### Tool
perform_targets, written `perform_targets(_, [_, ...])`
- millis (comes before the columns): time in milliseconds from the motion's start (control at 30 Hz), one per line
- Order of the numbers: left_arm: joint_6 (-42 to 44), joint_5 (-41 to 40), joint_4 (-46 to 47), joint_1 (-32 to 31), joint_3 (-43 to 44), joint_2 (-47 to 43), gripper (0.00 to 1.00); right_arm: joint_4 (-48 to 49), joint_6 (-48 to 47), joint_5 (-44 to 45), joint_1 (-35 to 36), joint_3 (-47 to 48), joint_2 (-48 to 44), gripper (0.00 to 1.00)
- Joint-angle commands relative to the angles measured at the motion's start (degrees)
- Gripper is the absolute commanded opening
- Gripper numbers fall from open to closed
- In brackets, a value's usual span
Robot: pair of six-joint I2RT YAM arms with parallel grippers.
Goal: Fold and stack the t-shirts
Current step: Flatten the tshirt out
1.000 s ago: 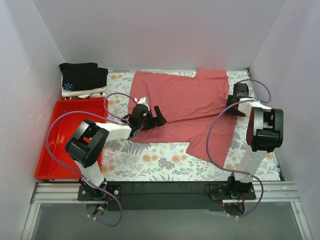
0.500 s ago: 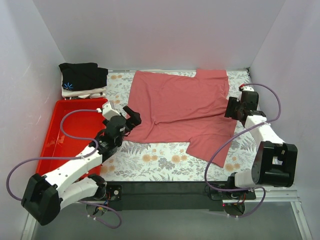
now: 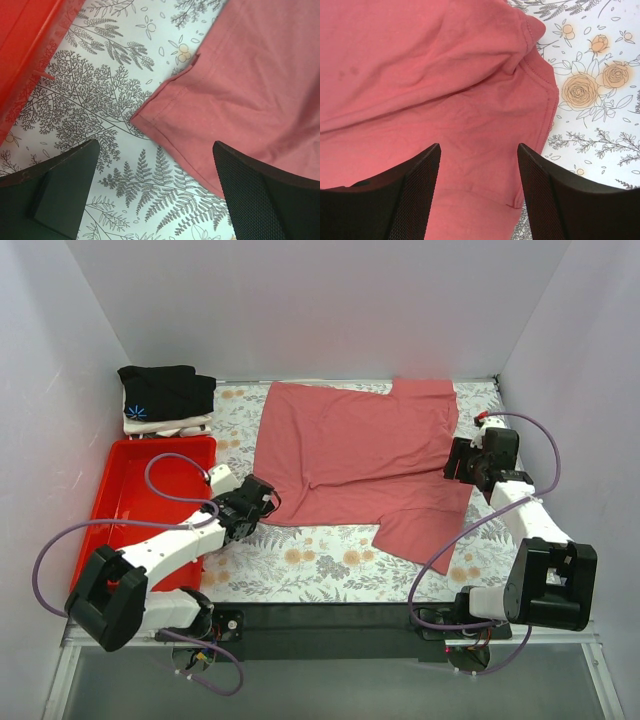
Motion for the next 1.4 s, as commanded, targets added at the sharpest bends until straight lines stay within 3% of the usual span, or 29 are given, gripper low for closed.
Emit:
perform_targets(0, [-1.3,-1.0,-1.2,-0.1,1.4,2.5,0.89,2.9,0.5,-2.7,0.0,-0.1,-2.3,0.57])
perform_targets(100, [-2.1,-0.8,-1.2,-0.1,2.1,6.4,0.86,3.1,0.6,-3.0,0.0,-0.6,-3.4,0.57])
perform_targets(467, [0.5,0.2,4.5,1.5,-0.3,7.6,0.76,3.0,0.6,-2.3,0.0,-1.5,-5.9,0.58])
perform_targets(1100, [4.9,5.1,12.1,6.5,-3.1,9.6,0.47,3.1,0.5,-0.8,0.0,-2.1,-6.8,0.59])
perform_targets(1200, [5.1,4.9,12.1,6.7,-3.4,9.2,0.32,3.0,0.5,-0.7,0.0,-2.0,-6.4,0.59])
perform_targets(1267, [5.1,5.1,12.1,6.7,-3.5,8.8,0.16,3.0,0.5,-0.8,0.1,-2.0,-6.4,0.59])
perform_targets(1300, [5.2,5.3,12.1,6.7,-3.4,8.7,0.03,3.0,0.5,-1.0,0.0,-2.0,-6.4,0.59])
perform_targets(1367, [5.3,5.8,12.1,6.8,-3.3,8.4,0.0,3.0,0.6,-1.3,0.0,-2.1,-6.8,0.59])
